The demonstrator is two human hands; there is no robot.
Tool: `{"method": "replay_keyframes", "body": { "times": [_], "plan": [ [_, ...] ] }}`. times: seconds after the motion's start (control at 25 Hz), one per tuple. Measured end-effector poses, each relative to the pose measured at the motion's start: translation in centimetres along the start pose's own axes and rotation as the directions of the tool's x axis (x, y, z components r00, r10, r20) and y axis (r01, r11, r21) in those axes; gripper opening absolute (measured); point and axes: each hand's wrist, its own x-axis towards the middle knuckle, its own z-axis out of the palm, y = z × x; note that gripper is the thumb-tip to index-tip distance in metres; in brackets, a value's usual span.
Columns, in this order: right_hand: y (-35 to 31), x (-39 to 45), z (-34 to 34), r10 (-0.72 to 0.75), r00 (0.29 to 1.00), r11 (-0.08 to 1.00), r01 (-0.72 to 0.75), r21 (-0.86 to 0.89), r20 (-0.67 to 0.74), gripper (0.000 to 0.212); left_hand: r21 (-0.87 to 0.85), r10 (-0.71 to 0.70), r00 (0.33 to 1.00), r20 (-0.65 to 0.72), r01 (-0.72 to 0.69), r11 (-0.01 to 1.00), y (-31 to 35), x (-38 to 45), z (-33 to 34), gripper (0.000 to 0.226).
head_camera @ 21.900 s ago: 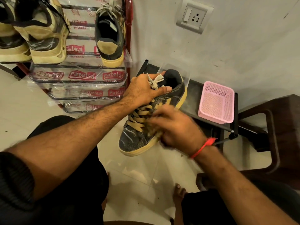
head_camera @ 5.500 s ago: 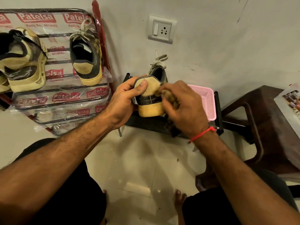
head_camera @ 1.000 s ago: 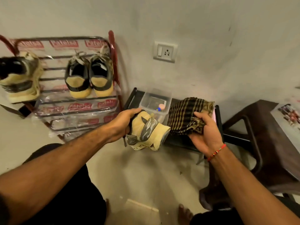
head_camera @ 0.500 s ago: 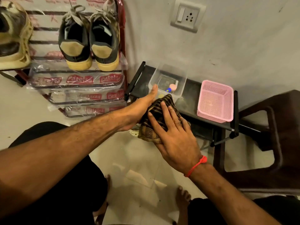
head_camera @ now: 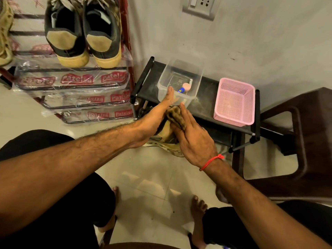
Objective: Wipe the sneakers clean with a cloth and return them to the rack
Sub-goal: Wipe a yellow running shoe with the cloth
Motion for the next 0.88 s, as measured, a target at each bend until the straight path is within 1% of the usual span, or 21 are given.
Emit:
{"method": "replay_keyframes", "body": {
  "times": [0.08,0.16,0.24,0.32,0.36,0.4,0.44,0.48,0.52,0.56,0.6,0.64,0.68,0.72,0.76,0.8,0.84,0.88],
  "plan": [
    [-0.9,-0.9,0.6,-0.086,0.996,0.975,0.085,-0.204,0.001,0.070,0.028,-0.012,1.000,0.001,0.012,1.000,0.1,-0.1,-1.1,0.091],
    [-1.9,-2.1,1.5,-0.193,0.981,0.894,0.176,-0.412,0.002,0.068,-0.016,-0.008,1.000,-0.006,0.008,1.000,0.6,0.2,-1.8,0.099],
    [-2.3,-2.4,1.9,-0.253,0.966,0.849,0.196,-0.490,-0.053,0.067,-0.057,-0.006,1.000,0.023,0.007,0.998,0.9,0.5,-2.1,0.103],
    [-1.8,-1.4,1.3,-0.222,0.967,0.855,0.132,-0.502,-0.124,0.067,-0.077,-0.006,0.999,0.031,0.008,0.997,0.5,0.4,-1.8,0.099],
    [-1.4,-0.8,0.6,-0.169,0.973,0.877,0.077,-0.473,-0.156,0.065,-0.069,-0.001,1.000,0.024,0.003,0.998,0.2,0.2,-1.4,0.094],
    [-0.9,-0.1,-0.4,-0.068,0.983,0.924,-0.003,-0.382,-0.172,0.061,-0.037,0.010,0.999,0.030,-0.009,0.999,-0.3,0.2,-1.1,0.089],
    [-0.4,0.7,-1.5,0.077,0.987,0.960,-0.111,-0.259,-0.139,0.056,0.015,0.021,0.999,0.042,-0.022,1.000,-0.8,0.2,-0.8,0.086],
    [0.0,1.3,-2.2,0.226,0.973,0.970,-0.230,-0.083,-0.051,0.056,0.050,0.028,0.998,0.060,-0.031,0.998,-1.0,0.1,-0.3,0.084],
    [0.0,1.6,-2.6,0.299,0.954,0.953,-0.300,0.045,0.025,0.056,0.056,0.025,0.997,0.076,-0.029,0.998,-1.0,0.0,0.1,0.081],
    [-0.3,1.4,-2.6,0.279,0.960,0.958,-0.279,0.057,0.020,0.055,0.015,0.024,0.996,0.080,-0.025,1.000,-1.0,0.0,0.1,0.079],
    [-0.7,1.0,-2.1,0.173,0.983,0.984,-0.175,-0.029,-0.055,0.056,-0.056,0.032,0.997,0.068,-0.028,0.998,-0.7,0.0,0.0,0.078],
    [-1.4,0.5,-1.3,0.032,0.994,0.984,-0.049,-0.169,-0.100,0.059,-0.123,0.047,0.998,0.037,-0.042,0.992,-0.5,0.3,-0.4,0.083],
    [-2.1,0.0,-0.5,-0.098,0.990,0.957,0.066,-0.281,-0.102,0.064,-0.174,0.063,0.998,-0.002,-0.062,0.983,-0.3,0.6,-0.9,0.089],
    [-2.6,-0.2,0.0,-0.192,0.977,0.932,0.153,-0.328,-0.090,0.066,-0.215,0.074,0.997,-0.028,-0.079,0.973,0.0,0.7,-1.4,0.094],
    [-2.8,-0.2,0.2,-0.251,0.965,0.927,0.218,-0.305,-0.075,0.066,-0.258,0.074,0.997,-0.037,-0.081,0.963,0.2,0.9,-1.8,0.097],
    [-2.9,0.0,0.0,-0.278,0.957,0.943,0.257,-0.209,-0.077,0.064,-0.279,0.070,0.996,-0.049,-0.081,0.957,0.3,1.0,-2.1,0.099],
    [-3.0,0.3,-0.8,-0.264,0.960,0.964,0.264,-0.018,-0.096,0.059,-0.280,0.065,0.996,-0.061,-0.080,0.957,0.3,1.2,-2.4,0.101],
    [-3.0,0.5,-1.6,-0.214,0.968,0.937,0.241,0.253,-0.132,0.050,-0.266,0.051,0.997,-0.057,-0.064,0.962,0.2,1.2,-2.6,0.101]
  ]
}}
